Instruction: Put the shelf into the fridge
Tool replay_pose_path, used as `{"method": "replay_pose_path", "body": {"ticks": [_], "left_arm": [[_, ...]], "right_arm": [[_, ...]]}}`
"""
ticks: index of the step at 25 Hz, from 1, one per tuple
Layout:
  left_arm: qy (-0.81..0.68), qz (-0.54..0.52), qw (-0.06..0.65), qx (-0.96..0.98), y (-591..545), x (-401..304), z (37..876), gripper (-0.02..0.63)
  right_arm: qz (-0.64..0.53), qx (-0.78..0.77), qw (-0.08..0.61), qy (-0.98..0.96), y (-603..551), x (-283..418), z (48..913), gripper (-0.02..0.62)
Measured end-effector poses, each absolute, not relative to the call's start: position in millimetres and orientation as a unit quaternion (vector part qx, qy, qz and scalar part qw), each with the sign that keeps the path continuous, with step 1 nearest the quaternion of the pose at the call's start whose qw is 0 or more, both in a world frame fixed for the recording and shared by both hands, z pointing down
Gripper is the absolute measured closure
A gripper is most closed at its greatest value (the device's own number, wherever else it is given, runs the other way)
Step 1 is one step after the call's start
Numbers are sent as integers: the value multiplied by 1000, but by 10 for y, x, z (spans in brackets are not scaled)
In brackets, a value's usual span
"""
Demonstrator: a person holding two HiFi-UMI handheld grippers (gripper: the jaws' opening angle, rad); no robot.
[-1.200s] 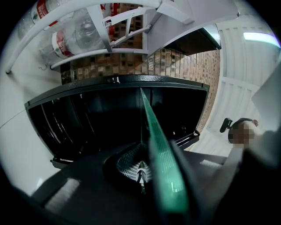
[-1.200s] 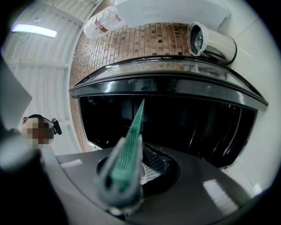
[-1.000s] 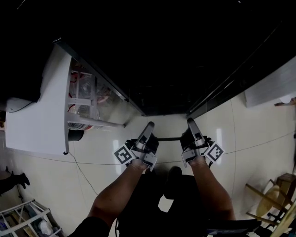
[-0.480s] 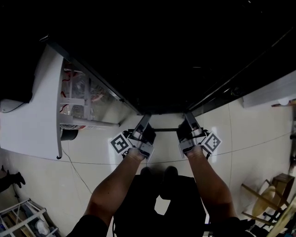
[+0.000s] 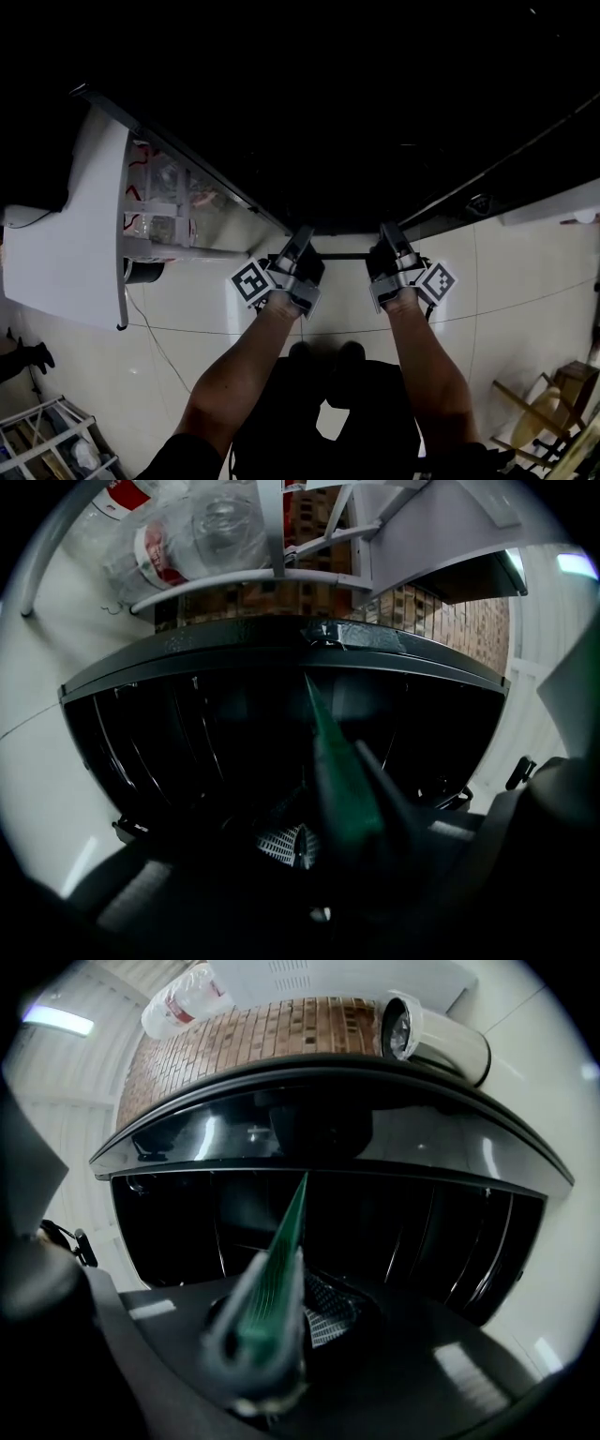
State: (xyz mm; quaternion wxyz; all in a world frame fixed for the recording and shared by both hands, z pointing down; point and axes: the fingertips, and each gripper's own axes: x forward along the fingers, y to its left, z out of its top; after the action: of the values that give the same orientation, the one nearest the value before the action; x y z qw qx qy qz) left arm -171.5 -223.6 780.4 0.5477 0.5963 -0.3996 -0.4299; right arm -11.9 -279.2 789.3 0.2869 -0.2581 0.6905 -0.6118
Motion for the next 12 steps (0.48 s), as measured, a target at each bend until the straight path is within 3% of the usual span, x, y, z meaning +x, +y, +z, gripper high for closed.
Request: {"method": "replay_pose_path", "body": {"ticks": [6, 7, 9, 12], "left_arm": [[-405, -448, 548, 579, -2370, -1772, 7812, 601], [-405, -451, 550, 574, -2388, -1781, 7808, 601], [-407, -460, 552, 564, -2431, -1796, 7795, 600], [-413, -465, 554, 554, -2493, -1823, 7800, 598]], "right_arm": [[-608, -266, 285, 691, -2897, -150, 7852, 566], [-609, -264, 287, 691, -2876, -151, 7839, 553], [-612, -266, 280, 690, -2752, -135, 7855, 463], [-606, -285, 257, 697, -2489, -86, 7949, 428]]}}
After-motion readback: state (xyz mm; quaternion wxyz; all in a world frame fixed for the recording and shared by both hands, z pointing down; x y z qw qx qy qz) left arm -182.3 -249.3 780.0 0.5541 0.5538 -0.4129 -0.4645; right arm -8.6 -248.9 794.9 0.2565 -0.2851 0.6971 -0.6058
